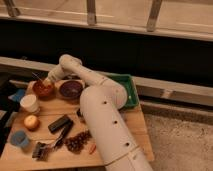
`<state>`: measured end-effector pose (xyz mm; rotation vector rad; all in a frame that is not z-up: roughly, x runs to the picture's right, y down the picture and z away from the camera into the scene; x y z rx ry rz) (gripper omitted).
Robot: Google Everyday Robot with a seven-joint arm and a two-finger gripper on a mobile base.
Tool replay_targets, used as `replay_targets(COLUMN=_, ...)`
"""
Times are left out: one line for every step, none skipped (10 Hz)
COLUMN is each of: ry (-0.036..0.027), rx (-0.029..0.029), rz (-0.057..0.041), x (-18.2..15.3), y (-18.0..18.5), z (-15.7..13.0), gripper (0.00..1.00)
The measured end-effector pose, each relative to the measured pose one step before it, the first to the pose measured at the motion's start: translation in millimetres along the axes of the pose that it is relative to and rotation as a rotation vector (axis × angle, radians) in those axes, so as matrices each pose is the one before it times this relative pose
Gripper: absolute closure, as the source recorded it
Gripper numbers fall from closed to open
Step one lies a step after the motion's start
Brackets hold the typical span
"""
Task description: Place fork in red bowl
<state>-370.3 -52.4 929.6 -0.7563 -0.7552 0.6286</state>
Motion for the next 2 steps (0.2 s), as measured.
replay_targets(ry=-0.00273, rx=-0.00811, rz=-0.00165, x=-0.20, y=2.45, z=2.49, gripper=0.42)
replay_targets(ry=-0.00332, rx=-0.00916, rz=-0.00031, x=-0.48, y=2.15, z=2.13, gripper=0.29)
